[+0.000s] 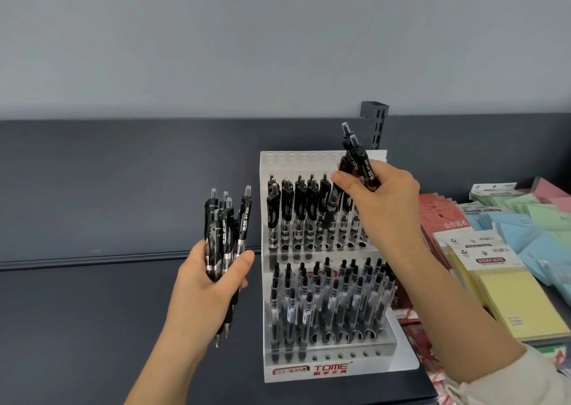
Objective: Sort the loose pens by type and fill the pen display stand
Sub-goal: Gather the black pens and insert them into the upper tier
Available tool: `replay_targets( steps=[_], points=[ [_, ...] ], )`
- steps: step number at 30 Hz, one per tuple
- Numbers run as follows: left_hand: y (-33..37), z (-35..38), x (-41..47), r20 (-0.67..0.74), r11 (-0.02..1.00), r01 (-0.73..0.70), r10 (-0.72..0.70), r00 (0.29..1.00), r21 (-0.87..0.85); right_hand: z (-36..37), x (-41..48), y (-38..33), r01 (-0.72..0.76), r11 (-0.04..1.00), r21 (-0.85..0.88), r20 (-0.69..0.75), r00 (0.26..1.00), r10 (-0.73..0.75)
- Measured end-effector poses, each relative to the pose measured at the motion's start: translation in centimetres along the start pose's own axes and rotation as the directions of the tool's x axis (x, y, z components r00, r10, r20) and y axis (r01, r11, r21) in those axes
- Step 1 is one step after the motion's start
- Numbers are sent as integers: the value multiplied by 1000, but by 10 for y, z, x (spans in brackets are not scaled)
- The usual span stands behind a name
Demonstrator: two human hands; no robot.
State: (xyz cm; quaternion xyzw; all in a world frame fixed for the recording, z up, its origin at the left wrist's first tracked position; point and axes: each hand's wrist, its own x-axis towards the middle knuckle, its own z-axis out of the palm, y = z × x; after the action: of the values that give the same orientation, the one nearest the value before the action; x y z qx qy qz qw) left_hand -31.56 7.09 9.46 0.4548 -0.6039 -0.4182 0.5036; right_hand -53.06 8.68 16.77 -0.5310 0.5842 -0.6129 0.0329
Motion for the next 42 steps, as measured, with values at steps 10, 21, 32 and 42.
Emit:
replay_targets(
  steps=[10,21,32,42],
  points=[
    [0,4,0,7,1000,1,-1,1000,-11,0,-4,3,2,998,-68,39,999,1],
    [-2,5,0,-3,1000,20,-20,1000,5,10,-8,14,-1,918,-396,128,990,57],
    [-1,8,-2,-2,999,36,-36,999,-2,-16,-6,2,-364,893,265,268,917,295],
    [3,9,-6,-19,999,34,-34,999,-8,-25,0,9,-194,934,299,48,981,189]
  ],
)
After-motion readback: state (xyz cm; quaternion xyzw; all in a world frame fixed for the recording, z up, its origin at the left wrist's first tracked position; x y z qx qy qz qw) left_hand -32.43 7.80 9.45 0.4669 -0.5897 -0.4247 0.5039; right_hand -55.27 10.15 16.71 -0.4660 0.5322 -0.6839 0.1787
